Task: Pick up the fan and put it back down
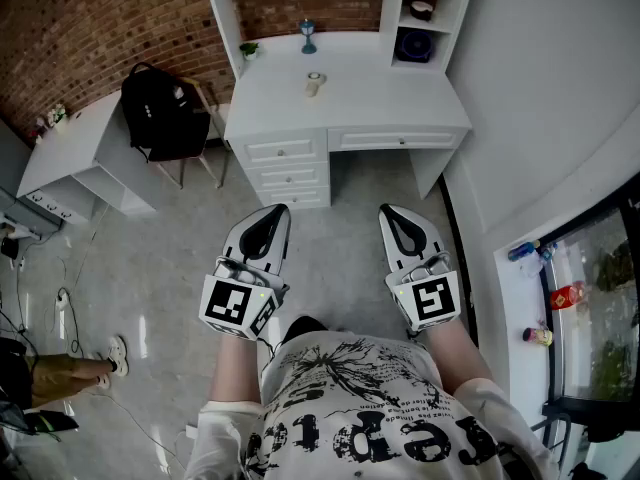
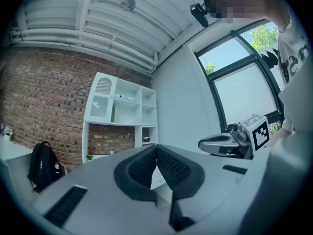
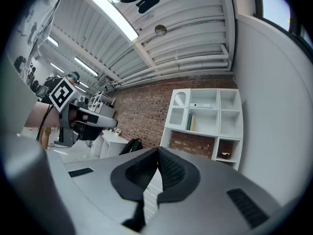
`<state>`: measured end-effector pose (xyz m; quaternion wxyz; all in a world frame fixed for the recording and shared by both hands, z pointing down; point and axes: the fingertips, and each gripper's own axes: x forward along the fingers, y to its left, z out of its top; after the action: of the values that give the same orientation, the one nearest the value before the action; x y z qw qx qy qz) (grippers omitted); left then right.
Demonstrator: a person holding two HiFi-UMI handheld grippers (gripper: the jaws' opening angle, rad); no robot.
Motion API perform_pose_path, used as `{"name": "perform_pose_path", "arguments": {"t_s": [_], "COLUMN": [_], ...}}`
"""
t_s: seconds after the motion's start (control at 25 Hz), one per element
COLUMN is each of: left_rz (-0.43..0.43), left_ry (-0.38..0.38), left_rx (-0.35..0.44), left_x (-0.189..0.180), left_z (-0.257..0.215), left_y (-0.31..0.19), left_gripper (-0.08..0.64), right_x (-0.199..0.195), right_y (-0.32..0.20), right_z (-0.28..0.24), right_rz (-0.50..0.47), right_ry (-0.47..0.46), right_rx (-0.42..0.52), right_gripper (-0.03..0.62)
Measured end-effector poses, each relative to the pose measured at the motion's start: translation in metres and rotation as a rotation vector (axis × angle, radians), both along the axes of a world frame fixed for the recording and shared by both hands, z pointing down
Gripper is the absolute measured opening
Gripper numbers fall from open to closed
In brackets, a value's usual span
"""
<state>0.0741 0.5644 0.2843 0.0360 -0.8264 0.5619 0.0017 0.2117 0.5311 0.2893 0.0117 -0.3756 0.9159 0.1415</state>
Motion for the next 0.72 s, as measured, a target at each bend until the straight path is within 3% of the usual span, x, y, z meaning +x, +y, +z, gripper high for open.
{"name": "perform_pose_path", "arguments": {"t_s": [0.4, 0.6, 0.64, 0.68, 0.72], "left_rz": [0.033, 0.018, 0.005, -0.011, -0.025], "left_ry": [-0.032, 0.008, 0.023, 0.028, 0.023], "left_rx": [-0.010, 0.001, 0.012, 0.021, 0.025], "left_x": [0.018, 0.025, 0.026, 0.026, 0.026], "left_z": [0.000, 0.002, 0.002, 0.001, 0.002], "left_y": [-0.013, -0.031, -0.036, -0.040, -0.045], "left_gripper": [0.014, 0.015, 0.159, 0.365, 0.377], "right_x": [0.013, 0.028, 0.032, 0.035, 0.037], "right_y": [-0.009, -0.024, -0.027, -0.031, -0.035], "right_z": [0.013, 0.012, 0.013, 0.015, 0.016], "right_rz": [0.008, 0.019, 0.025, 0.029, 0.032], "right_ry": [0.049, -0.008, -0.013, -0.015, -0.017], "right_rx": [-0.048, -0.064, -0.070, -0.076, -0.081], "right_gripper": [0.014, 0.015, 0.015, 0.015, 0.015]}}
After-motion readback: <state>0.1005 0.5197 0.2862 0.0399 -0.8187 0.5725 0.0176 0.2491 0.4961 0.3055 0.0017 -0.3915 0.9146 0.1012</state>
